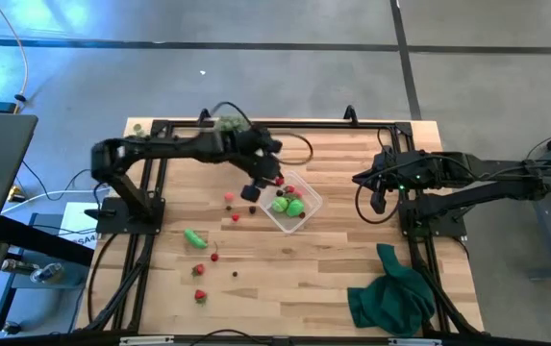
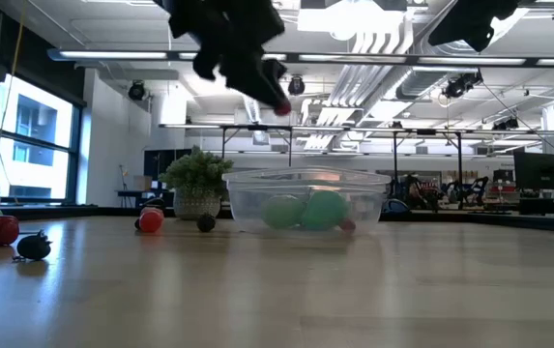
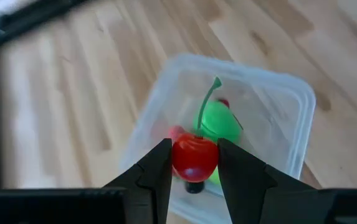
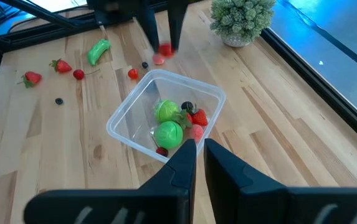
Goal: Pick and placing Produce into tupperware
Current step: Put the red cherry into the transparent bin
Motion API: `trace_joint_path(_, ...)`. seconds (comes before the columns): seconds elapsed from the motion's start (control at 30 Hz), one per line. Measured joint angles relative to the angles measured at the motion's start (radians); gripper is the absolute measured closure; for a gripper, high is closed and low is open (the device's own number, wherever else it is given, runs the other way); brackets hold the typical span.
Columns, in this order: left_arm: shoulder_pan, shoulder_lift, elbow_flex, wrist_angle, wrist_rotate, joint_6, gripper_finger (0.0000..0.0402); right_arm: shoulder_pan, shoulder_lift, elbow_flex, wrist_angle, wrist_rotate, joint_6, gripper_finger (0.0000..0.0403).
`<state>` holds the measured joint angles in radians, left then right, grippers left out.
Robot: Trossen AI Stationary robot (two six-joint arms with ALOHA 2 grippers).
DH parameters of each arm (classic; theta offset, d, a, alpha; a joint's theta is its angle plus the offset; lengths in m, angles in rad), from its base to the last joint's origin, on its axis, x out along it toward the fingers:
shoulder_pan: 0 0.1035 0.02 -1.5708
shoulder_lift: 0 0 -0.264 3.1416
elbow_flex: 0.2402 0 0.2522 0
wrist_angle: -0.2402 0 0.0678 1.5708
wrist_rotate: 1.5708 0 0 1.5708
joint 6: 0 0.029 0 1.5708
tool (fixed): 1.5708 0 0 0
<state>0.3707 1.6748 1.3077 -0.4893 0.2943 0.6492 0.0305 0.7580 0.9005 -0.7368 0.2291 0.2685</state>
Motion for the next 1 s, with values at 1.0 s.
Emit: trace_joint_path(1.0, -0.058, 0.227, -0.001, 0.008, -0.148, 0.032, 0.0293, 0.000, 0.000, 0.000, 0.000, 0.000, 0.000, 0.0378)
